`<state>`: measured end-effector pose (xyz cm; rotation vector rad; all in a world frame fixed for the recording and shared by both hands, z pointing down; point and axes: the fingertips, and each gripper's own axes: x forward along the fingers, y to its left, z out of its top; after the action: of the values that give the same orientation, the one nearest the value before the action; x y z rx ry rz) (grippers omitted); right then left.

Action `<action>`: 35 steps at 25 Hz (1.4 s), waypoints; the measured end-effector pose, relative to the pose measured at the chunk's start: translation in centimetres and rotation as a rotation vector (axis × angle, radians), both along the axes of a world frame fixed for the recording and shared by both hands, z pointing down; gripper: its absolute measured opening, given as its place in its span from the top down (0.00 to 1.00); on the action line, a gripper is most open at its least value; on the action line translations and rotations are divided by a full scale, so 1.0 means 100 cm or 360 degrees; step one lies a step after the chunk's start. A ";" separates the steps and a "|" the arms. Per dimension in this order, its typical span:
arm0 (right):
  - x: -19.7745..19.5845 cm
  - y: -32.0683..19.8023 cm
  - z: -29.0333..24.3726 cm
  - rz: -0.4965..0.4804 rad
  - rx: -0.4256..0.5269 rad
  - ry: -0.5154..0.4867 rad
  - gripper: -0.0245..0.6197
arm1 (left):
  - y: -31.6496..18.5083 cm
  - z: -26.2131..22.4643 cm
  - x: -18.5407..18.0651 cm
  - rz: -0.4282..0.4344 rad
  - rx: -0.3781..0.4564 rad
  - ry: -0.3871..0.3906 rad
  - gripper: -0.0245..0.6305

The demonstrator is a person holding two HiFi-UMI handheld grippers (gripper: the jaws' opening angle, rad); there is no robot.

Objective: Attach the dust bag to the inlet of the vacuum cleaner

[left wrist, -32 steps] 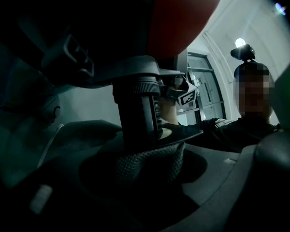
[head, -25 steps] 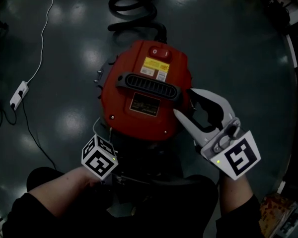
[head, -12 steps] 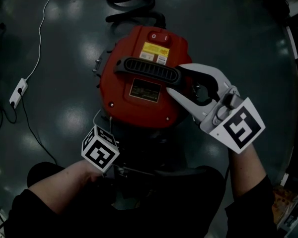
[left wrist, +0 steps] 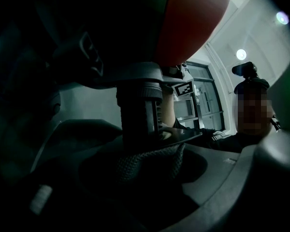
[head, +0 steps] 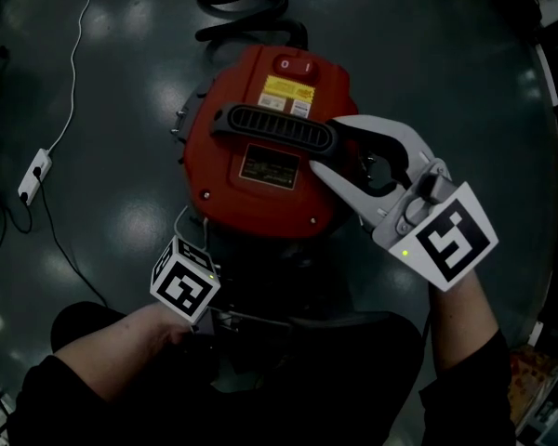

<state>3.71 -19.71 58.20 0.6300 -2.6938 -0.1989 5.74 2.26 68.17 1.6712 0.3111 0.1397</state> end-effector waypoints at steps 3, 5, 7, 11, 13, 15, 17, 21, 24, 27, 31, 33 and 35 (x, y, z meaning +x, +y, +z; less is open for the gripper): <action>0.000 0.000 -0.001 0.0007 0.0014 -0.0007 0.72 | -0.001 -0.002 -0.004 0.0008 -0.0012 0.0006 0.52; 0.000 0.000 -0.001 0.0010 0.0016 -0.0007 0.72 | -0.001 -0.003 -0.006 0.0010 -0.0015 0.0006 0.52; 0.000 0.000 -0.001 0.0009 0.0017 -0.0003 0.72 | -0.002 -0.003 -0.006 0.0016 -0.0009 -0.0002 0.52; 0.000 0.000 0.000 0.0003 0.0020 0.0014 0.72 | -0.002 -0.002 -0.002 0.0011 -0.0017 -0.0003 0.52; 0.000 0.000 0.000 -0.0002 0.0018 0.0023 0.72 | -0.003 -0.001 0.001 0.0012 -0.0024 -0.0008 0.52; -0.001 0.000 0.000 -0.0002 0.0018 0.0028 0.72 | -0.004 -0.001 0.002 0.0014 -0.0024 -0.0012 0.52; -0.001 0.000 0.000 0.0008 0.0015 0.0027 0.73 | -0.005 -0.001 0.004 -0.0003 -0.0026 -0.0005 0.52; 0.001 -0.001 0.000 0.0036 0.0016 0.0023 0.73 | -0.008 0.000 0.006 -0.0032 -0.0010 -0.0007 0.52; 0.000 -0.001 0.000 0.0032 0.0027 0.0023 0.73 | -0.008 0.000 0.005 -0.0057 -0.0018 0.0004 0.52; 0.000 -0.001 0.000 0.0027 0.0027 0.0028 0.73 | -0.009 -0.002 0.000 -0.0056 -0.0015 -0.0007 0.52; 0.000 0.000 0.000 0.0025 0.0025 0.0039 0.73 | -0.010 -0.003 -0.002 -0.0066 -0.0008 -0.0014 0.52; 0.000 0.000 0.000 0.0026 0.0022 0.0051 0.73 | -0.010 -0.003 -0.002 -0.0062 -0.0005 -0.0016 0.52; 0.000 0.000 0.000 0.0024 0.0026 0.0059 0.73 | -0.010 -0.003 -0.002 -0.0047 -0.0001 -0.0016 0.51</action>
<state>3.74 -19.75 58.24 0.6450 -2.6536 -0.2267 5.54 1.23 67.84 1.6734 0.2786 0.1258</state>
